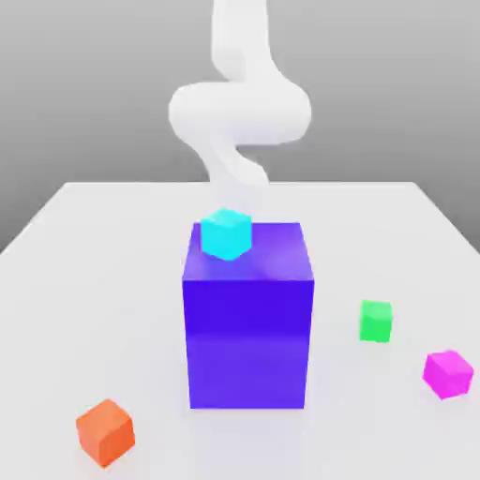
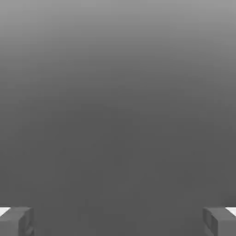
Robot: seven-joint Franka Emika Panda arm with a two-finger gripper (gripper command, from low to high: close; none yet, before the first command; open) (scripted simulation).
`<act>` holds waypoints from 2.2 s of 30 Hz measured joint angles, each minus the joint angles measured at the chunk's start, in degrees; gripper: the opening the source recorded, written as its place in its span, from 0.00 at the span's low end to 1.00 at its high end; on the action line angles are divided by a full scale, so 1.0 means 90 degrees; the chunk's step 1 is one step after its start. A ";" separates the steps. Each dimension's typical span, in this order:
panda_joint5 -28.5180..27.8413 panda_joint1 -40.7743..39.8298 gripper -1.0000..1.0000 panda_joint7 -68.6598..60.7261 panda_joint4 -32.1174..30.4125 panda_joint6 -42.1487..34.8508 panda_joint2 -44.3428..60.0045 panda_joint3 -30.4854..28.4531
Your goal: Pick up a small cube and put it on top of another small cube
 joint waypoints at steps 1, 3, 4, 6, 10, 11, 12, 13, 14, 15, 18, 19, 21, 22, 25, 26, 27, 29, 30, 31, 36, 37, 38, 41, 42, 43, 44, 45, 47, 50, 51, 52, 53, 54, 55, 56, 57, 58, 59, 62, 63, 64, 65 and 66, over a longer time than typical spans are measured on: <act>-0.0064 0.0126 0.50 -0.0223 -0.0059 0.0111 0.0252 0.0056; -0.0179 0.0362 0.50 -0.0651 -0.0170 0.0319 0.0730 0.0161; -0.0230 0.0473 0.50 -0.0865 -0.0225 0.0421 0.0965 0.0214; -0.0327 0.0696 0.50 -0.1291 -0.0333 0.0623 0.1430 0.0317; -0.0495 0.1131 0.50 -0.2159 -0.0548 0.1026 0.2357 0.0525; -0.0532 0.1241 0.50 -0.2380 -0.0602 0.1127 0.2588 0.0576; -0.0567 0.1351 0.50 -0.2602 -0.0656 0.1228 0.2819 0.0627; -0.0598 0.1454 0.50 -0.2827 -0.0710 0.1330 0.3049 0.0684; -0.0625 0.1554 0.50 -0.3055 -0.0764 0.1432 0.3279 0.0746; -0.0649 0.1647 0.50 -0.3285 -0.0818 0.1534 0.3509 0.0813; -0.0713 0.2021 0.50 -0.3980 -0.0982 0.1841 0.4196 0.1023; -0.0731 0.2168 0.50 -0.4213 -0.1036 0.1944 0.4424 0.1087; -0.0758 0.2382 0.50 -0.4689 -0.1146 0.2150 0.4878 0.1199; -0.0767 0.2448 0.50 -0.4929 -0.1201 0.2253 0.5105 0.1264; -0.0859 0.2560 0.50 -0.5556 -0.1344 0.2575 0.5791 0.1532; -0.0962 0.2621 0.50 -0.5579 -0.1334 0.2722 0.6023 0.1513; -0.1086 0.2703 0.50 -0.5535 -0.1303 0.2885 0.6255 0.1438; -0.1350 0.2910 0.50 -0.5372 -0.1214 0.3230 0.6719 0.1197; -0.1480 0.3026 0.50 -0.5281 -0.1163 0.3406 0.6951 0.1057; -0.1558 0.3120 0.00 -0.5223 -0.1130 0.3531 0.7110 0.0947; -0.1565 0.3119 0.00 -0.5217 -0.1129 0.3517 0.7110 0.0948; -0.1609 0.3163 0.00 -0.5184 -0.1112 0.3580 0.7189 0.0896; -0.1570 0.3118 0.00 -0.5215 -0.1129 0.3523 0.7114 0.0950; -0.1213 0.2871 0.00 -0.5487 -0.1258 0.3094 0.6553 0.1273; -0.1060 0.2804 0.00 -0.5603 -0.1309 0.2924 0.6329 0.1373; -0.0917 0.2743 0.00 -0.5715 -0.1364 0.2751 0.6100 0.1466; -0.0862 0.2716 0.00 -0.5841 -0.1491 0.2652 0.5878 0.1529; -0.0848 0.2704 0.00 -0.5983 -0.1662 0.2597 0.5658 0.1580; -0.0772 0.2700 0.00 -0.6327 -0.2030 0.2514 0.5209 0.1677; -0.0464 0.2834 0.00 -0.7006 -0.2609 0.2419 0.4510 0.1789; -0.0310 0.2933 0.00 -0.7268 -0.2805 0.2394 0.4273 0.1768; -0.0145 0.3029 0.00 -0.7540 -0.3001 0.2367 0.4036 0.1725; 0.0032 0.3138 0.00 -0.7818 -0.3196 0.2339 0.3799 0.1675; 0.0217 0.3269 0.00 -0.8102 -0.3390 0.2308 0.3562 0.1617; 0.0400 0.3428 0.00 -0.8383 -0.3584 0.2277 0.3329 0.1540; 0.0583 0.3604 0.00 -0.8664 -0.3778 0.2242 0.3094 0.1450; 0.0758 0.3788 0.00 -0.8933 -0.3966 0.2212 0.2873 0.1353; 0.0917 0.3964 0.00 -0.9180 -0.4140 0.2199 0.2686 0.1260; 0.0964 0.4052 0.00 -0.9282 -0.4221 0.2303 0.2709 0.1206; 0.0946 0.4025 0.00 -0.9332 -0.4271 0.2867 0.3223 0.1247; 0.0889 0.3988 0.00 -0.9299 -0.4267 0.3083 0.3443 0.1268; 0.0803 0.3948 0.00 -0.9245 -0.4260 0.3302 0.3671 0.1282; 0.0684 0.3899 0.00 -0.9166 -0.4252 0.3524 0.3902 0.1296; 0.0512 0.3853 0.00 -0.9051 -0.4243 0.3745 0.4135 0.1287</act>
